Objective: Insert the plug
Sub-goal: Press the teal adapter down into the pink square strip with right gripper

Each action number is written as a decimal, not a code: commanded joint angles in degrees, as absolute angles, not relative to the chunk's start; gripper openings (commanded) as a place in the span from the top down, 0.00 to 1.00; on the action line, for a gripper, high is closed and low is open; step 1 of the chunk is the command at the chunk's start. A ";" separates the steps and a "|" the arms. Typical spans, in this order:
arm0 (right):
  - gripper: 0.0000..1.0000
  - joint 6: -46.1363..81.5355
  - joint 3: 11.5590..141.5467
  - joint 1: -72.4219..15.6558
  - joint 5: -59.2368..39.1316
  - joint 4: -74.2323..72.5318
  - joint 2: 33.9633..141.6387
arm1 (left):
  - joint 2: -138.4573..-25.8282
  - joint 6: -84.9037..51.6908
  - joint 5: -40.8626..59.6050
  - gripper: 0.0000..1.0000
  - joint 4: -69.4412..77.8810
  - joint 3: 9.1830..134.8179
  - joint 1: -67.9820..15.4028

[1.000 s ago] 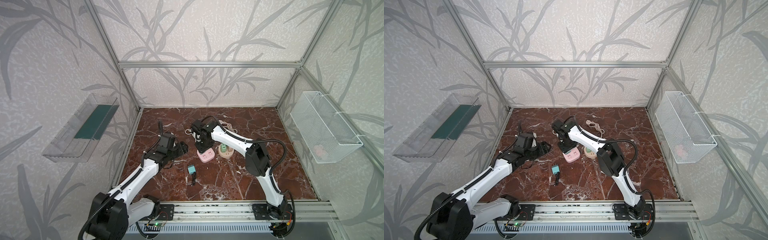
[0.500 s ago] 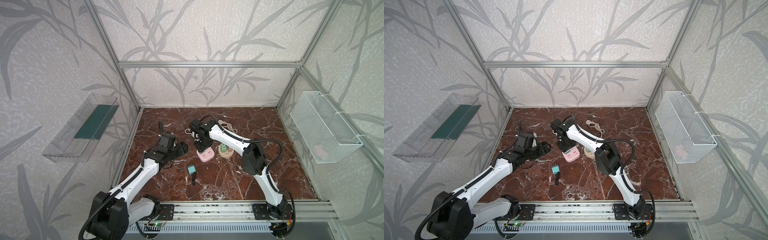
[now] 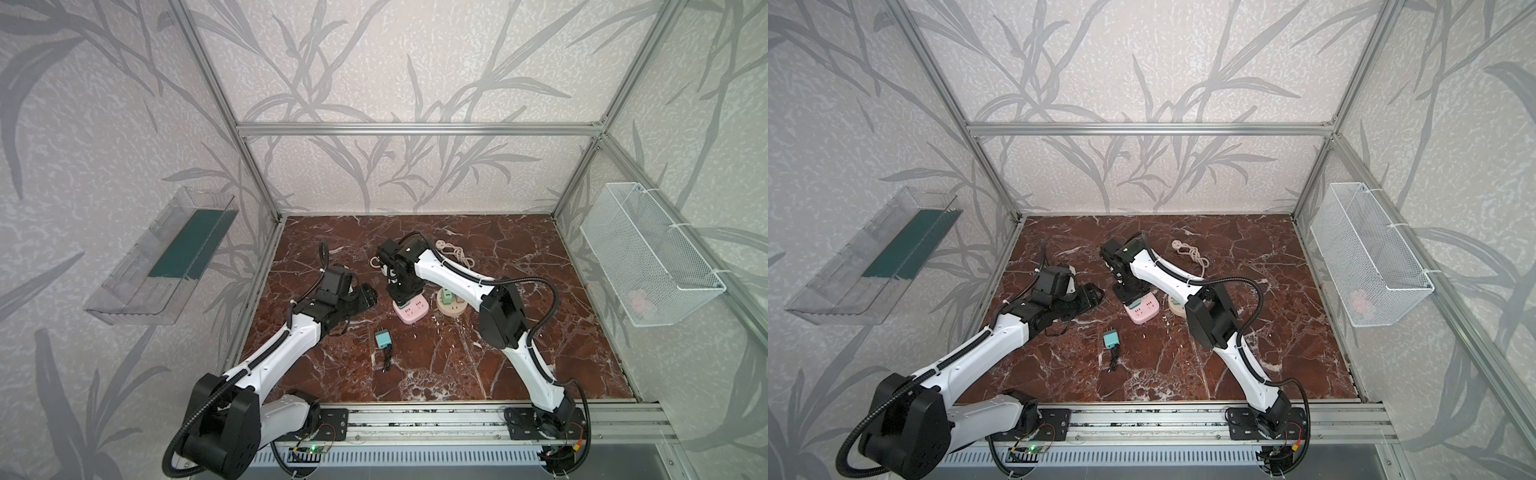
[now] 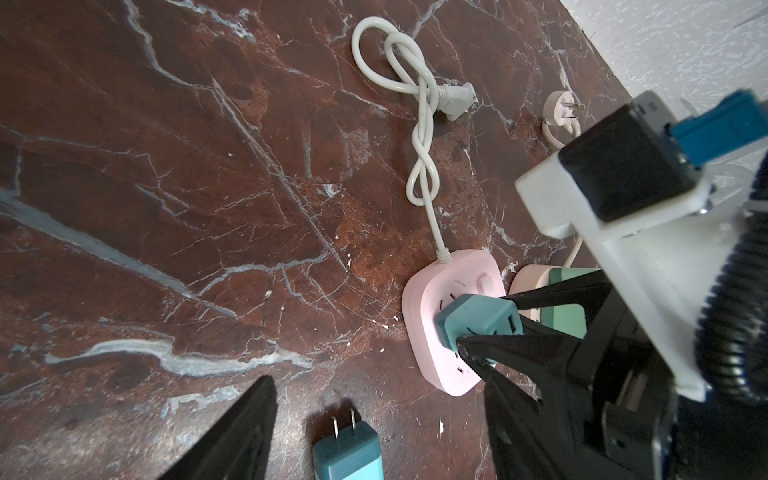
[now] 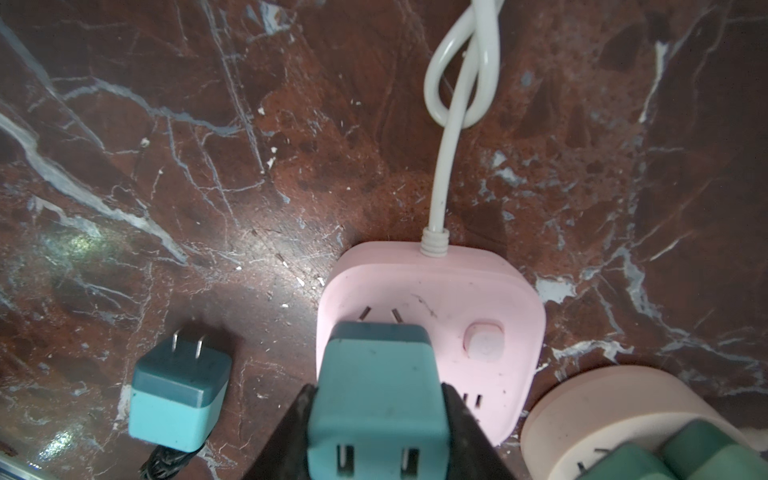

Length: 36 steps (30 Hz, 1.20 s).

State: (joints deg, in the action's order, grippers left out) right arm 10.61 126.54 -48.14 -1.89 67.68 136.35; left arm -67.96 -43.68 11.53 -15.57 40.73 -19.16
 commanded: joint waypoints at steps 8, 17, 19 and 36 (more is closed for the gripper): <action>1.00 8.82 128.75 -48.46 -1.64 72.24 143.88 | -68.21 -43.95 11.49 0.22 -14.68 40.34 -19.07; 1.00 8.82 129.03 -48.34 -2.99 72.34 147.66 | -68.40 -43.51 11.16 0.22 -14.84 40.23 -19.07; 1.00 8.83 128.63 -48.25 -3.08 72.17 147.92 | -68.40 -43.37 11.06 0.22 -14.90 40.24 -19.07; 1.00 9.05 124.54 -47.82 -2.88 70.42 145.47 | -67.70 -43.33 10.80 0.23 -15.85 40.47 -19.07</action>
